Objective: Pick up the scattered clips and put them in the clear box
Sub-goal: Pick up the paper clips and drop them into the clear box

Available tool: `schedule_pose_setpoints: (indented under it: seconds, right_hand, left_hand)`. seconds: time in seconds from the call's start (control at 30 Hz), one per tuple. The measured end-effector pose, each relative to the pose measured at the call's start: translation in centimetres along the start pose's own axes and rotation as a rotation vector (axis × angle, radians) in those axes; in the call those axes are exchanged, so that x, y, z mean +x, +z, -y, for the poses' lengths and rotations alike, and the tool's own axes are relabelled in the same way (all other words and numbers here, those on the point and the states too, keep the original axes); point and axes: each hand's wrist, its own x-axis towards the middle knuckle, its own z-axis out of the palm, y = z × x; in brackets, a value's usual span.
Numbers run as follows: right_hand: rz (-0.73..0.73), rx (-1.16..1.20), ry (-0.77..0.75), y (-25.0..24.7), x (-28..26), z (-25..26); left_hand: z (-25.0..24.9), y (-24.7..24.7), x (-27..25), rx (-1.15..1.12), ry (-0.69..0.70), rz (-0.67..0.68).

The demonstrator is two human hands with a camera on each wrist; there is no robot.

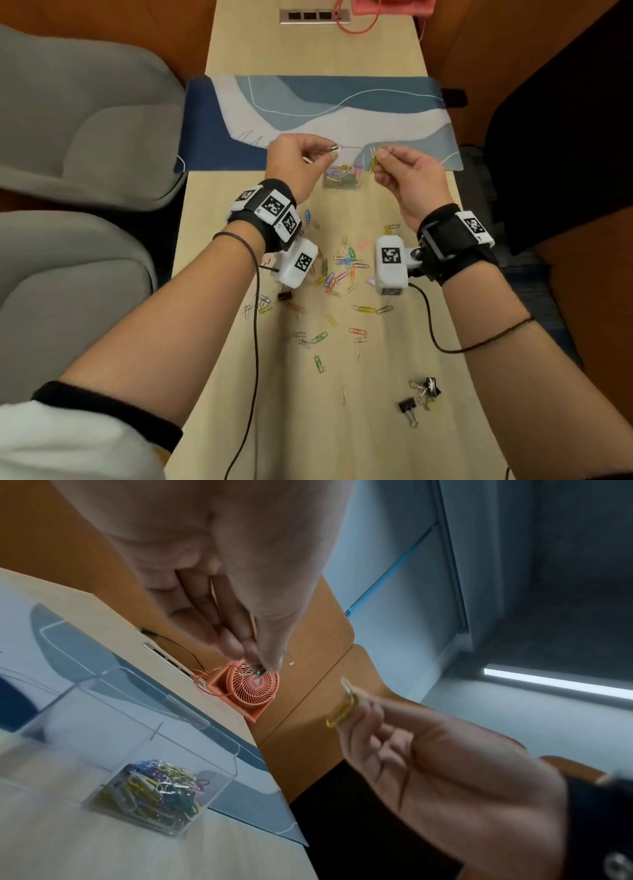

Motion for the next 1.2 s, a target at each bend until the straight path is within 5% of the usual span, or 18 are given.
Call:
schedule_pose_setpoints:
  seconds: [0.27, 0.43, 0.83, 1.03, 1.2]
  right_hand:
    - [-0.031, -0.258, -0.166, 1.8, 6.9, -1.2]
    - [-0.069, -0.621, -0.256, 1.5, 9.5, -3.5]
    - [0.105, -1.166, -0.411, 1.2, 10.3, -5.7]
    - [0.183, -1.316, -0.428, 1.1, 7.0, -4.3]
    - [0.347, -1.202, -0.449, 1.8, -2.8, -5.1]
  left_hand:
    - [3.8, 4.0, 3.7, 0.031, -0.070, -0.001]
    - [5.6, 5.3, 3.5, 0.016, -0.122, -0.006]
    - [5.8, 3.5, 3.2, -0.050, -0.052, -0.132]
    - [4.6, 0.2, -1.4, -0.063, -0.056, -0.030]
    - [5.2, -3.6, -8.4, -0.135, -0.160, 0.054]
